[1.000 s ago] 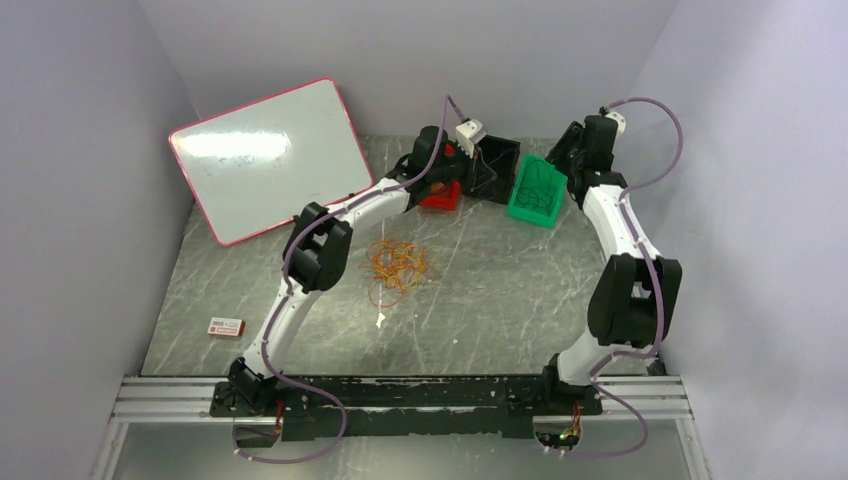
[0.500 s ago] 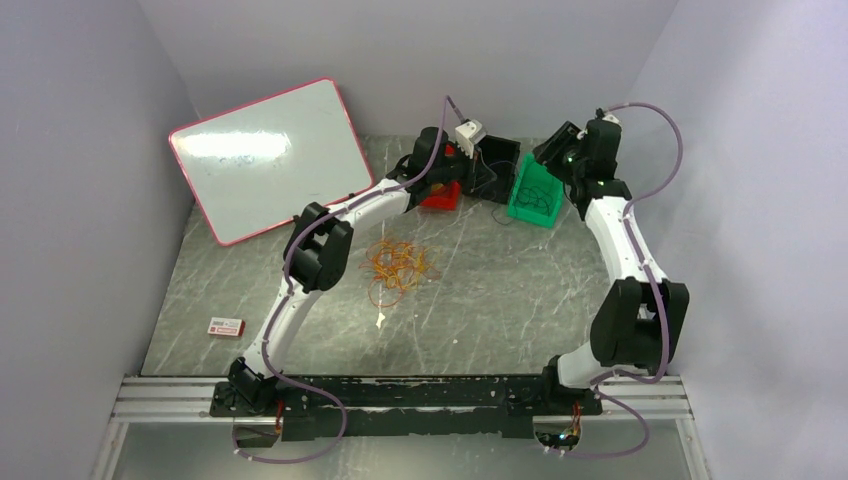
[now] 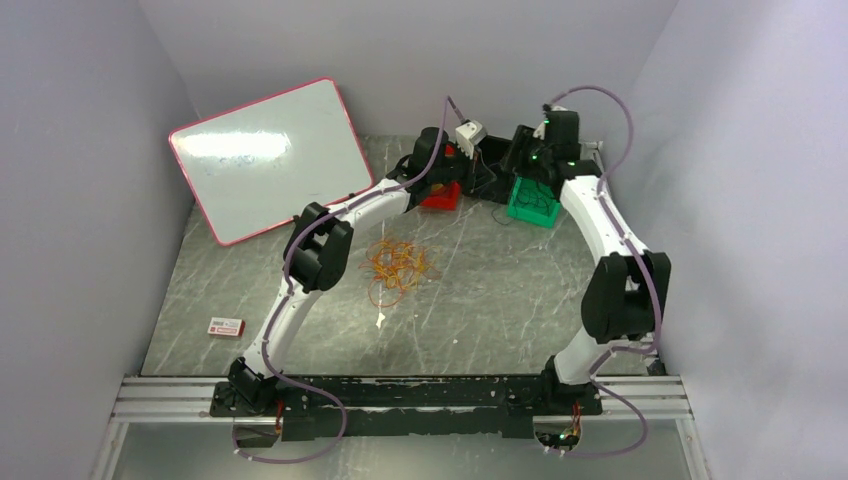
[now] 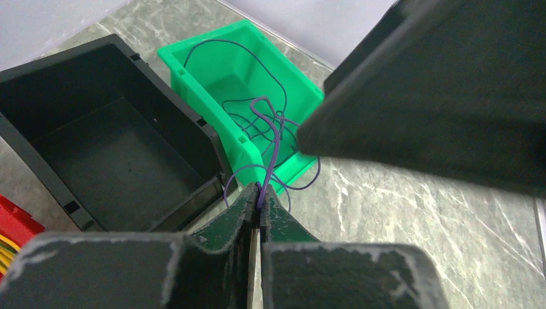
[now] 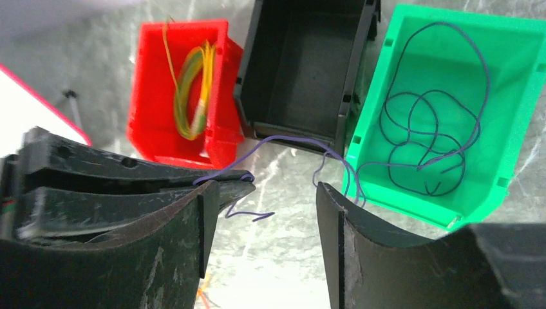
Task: Untangle the cables
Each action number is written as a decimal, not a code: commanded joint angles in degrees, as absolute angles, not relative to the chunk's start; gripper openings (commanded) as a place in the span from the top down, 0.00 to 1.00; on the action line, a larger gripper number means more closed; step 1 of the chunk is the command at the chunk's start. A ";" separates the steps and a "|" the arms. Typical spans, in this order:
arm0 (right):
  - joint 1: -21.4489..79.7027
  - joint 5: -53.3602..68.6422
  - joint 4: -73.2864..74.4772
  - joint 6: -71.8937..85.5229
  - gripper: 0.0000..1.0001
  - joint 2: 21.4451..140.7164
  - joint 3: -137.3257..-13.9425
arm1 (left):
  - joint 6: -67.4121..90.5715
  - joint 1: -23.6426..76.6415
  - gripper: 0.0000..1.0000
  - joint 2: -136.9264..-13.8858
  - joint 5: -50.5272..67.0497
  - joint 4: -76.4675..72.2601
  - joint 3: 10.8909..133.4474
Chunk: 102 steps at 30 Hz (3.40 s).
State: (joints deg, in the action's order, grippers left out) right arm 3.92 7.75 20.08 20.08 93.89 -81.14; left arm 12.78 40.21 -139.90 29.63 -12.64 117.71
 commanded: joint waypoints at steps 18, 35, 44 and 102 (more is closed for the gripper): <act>9.12 -10.38 10.63 6.49 0.42 101.77 -79.19 | 11.87 40.06 0.93 -138.64 30.56 -12.44 118.48; 5.42 -8.85 9.58 12.47 1.00 91.37 -78.29 | 11.69 40.02 0.57 -136.75 30.83 -11.76 116.42; 3.73 -8.81 13.95 14.56 1.00 87.23 -79.78 | 12.92 39.14 0.19 -129.09 30.23 -14.15 107.98; -2.46 -16.46 23.28 16.24 0.65 117.02 -94.16 | -1.56 35.40 0.08 -91.89 0.95 -4.15 68.63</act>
State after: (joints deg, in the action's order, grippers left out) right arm -2.13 -16.93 22.59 16.64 119.92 -92.38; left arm -0.89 35.35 -91.83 1.10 -3.62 68.53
